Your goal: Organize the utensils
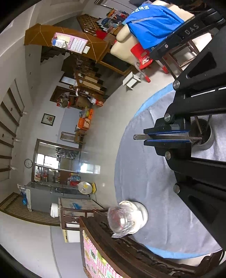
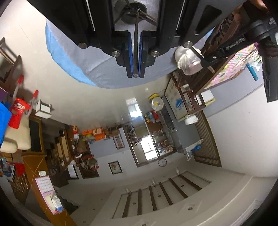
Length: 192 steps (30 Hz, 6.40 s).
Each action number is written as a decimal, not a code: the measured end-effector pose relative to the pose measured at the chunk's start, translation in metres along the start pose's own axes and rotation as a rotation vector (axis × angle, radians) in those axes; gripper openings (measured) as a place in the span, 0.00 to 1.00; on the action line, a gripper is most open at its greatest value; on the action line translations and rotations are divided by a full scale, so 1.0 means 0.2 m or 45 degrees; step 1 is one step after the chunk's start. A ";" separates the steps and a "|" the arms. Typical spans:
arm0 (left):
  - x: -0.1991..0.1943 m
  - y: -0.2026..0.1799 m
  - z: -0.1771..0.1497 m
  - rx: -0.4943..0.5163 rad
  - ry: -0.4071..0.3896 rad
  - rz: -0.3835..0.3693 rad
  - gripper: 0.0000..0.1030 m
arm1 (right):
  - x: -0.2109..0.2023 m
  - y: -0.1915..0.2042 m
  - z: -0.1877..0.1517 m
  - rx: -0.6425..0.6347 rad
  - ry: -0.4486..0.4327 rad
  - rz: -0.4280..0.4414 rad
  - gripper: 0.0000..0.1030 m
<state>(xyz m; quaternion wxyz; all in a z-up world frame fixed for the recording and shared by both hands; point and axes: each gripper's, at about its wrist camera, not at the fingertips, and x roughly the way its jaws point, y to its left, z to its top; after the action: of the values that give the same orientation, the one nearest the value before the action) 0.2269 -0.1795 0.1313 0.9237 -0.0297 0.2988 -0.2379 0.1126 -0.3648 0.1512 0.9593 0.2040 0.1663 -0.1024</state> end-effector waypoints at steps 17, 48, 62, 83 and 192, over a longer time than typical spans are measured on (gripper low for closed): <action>0.05 0.05 -0.21 -0.001 0.208 -0.011 0.43 | 0.11 -0.19 -0.19 0.228 0.319 0.039 0.13; -0.18 0.86 -0.87 -0.169 0.458 0.364 0.58 | 0.02 0.23 -0.79 0.020 0.409 0.527 0.47; -0.17 0.72 -1.09 0.014 0.487 0.381 0.65 | 0.26 0.01 -1.19 0.073 0.684 0.259 0.48; -0.14 0.84 -1.10 -0.038 0.470 0.392 0.66 | 0.60 0.34 -1.24 -0.194 0.822 0.270 0.32; 0.56 0.78 -0.95 -0.172 0.945 -0.008 0.10 | 0.58 -0.05 -1.32 0.118 1.022 0.192 0.08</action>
<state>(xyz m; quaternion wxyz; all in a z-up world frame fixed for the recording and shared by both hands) 0.2650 -0.0765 -0.1154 0.7477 -0.0031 0.6282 -0.2149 0.1433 -0.2766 -0.1226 0.8130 0.2822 0.5070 0.0485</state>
